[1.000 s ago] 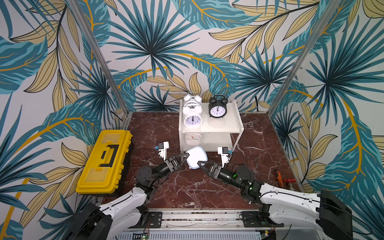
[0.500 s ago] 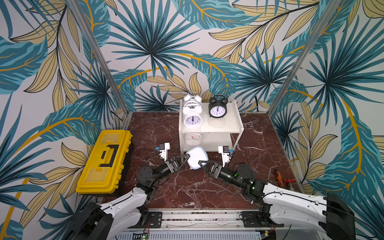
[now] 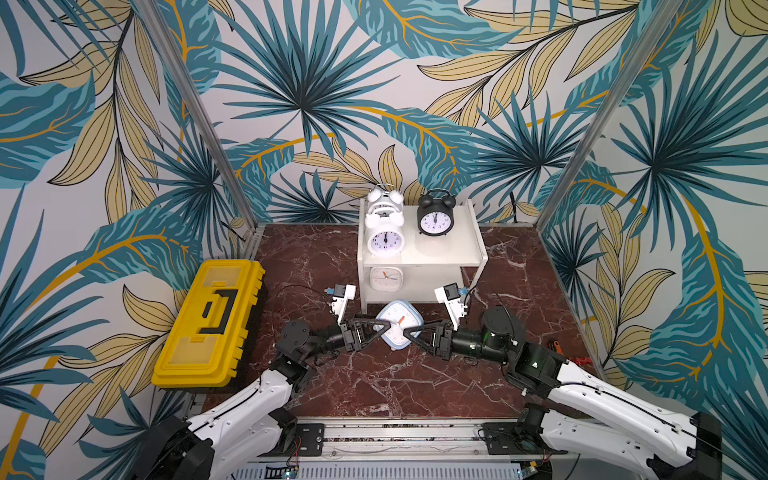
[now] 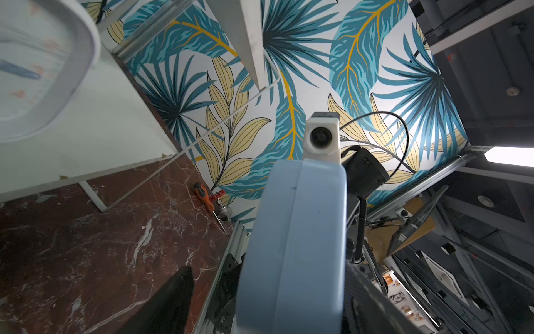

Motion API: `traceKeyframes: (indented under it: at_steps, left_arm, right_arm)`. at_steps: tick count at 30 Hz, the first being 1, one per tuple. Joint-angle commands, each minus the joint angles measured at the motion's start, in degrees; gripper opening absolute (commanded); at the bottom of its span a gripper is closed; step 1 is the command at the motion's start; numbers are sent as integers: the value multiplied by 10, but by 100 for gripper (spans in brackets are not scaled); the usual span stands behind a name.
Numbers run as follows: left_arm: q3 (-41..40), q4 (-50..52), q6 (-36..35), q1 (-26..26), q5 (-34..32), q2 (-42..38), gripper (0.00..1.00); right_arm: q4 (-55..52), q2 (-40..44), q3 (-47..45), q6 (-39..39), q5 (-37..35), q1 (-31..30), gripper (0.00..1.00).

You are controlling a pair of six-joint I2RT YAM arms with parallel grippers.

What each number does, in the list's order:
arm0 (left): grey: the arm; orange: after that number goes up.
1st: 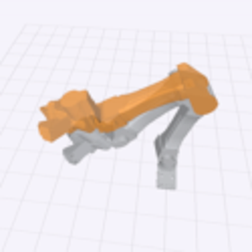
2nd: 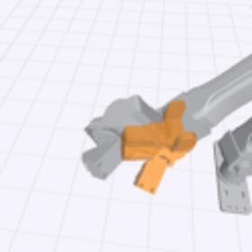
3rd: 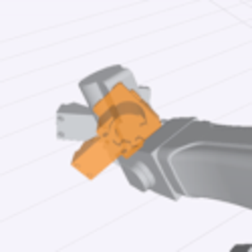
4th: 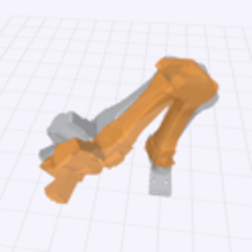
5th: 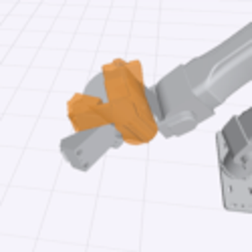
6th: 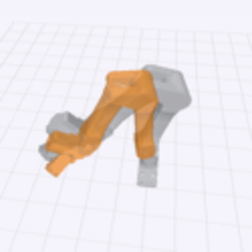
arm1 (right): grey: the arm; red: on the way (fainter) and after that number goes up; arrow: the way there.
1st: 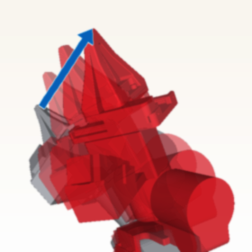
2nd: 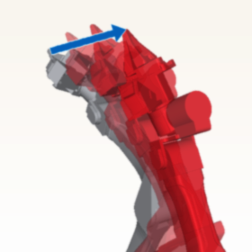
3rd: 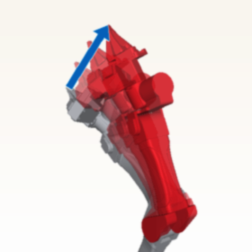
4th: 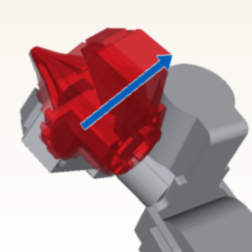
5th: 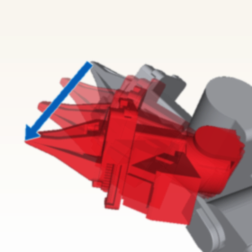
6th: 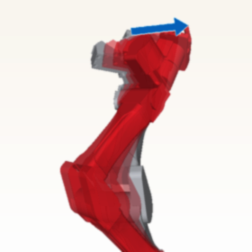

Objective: Place the alarm clocks on the shelf by style
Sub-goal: Pick up the alarm from the center of the board.

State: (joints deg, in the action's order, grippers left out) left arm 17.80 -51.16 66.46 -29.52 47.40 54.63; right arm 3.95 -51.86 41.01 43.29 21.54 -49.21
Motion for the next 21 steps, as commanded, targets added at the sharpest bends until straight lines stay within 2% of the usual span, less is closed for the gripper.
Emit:
traceKeyframes:
  at_steps: [1, 4, 5, 7, 11, 15, 21]
  left_arm:
    - [28, 4, 0, 5, 61, -14, 82]
    - [36, 26, -8, 6, 78, -14, 73]
    - [36, 24, -6, 9, 80, -14, 67]
    - [36, 6, 4, 13, 82, -16, 63]
    - [49, 38, -16, 16, 85, -17, 51]
    - [76, 142, -75, 17, 78, -21, 48]
    - [92, 252, -141, 17, 10, -55, 48]
  right_arm:
    - [-10, -13, 13, -17, 118, 27, 22]
    - [8, -27, 18, -10, 163, 55, 22]
    - [9, -33, 21, -9, 175, 61, 22]
    - [9, -48, 26, -10, 196, 69, 22]
    - [19, -70, 24, -3, 212, 75, 22]
    - [18, -79, 27, -6, 208, 75, 22]
    - [3, -75, 25, -15, 190, 75, 22]
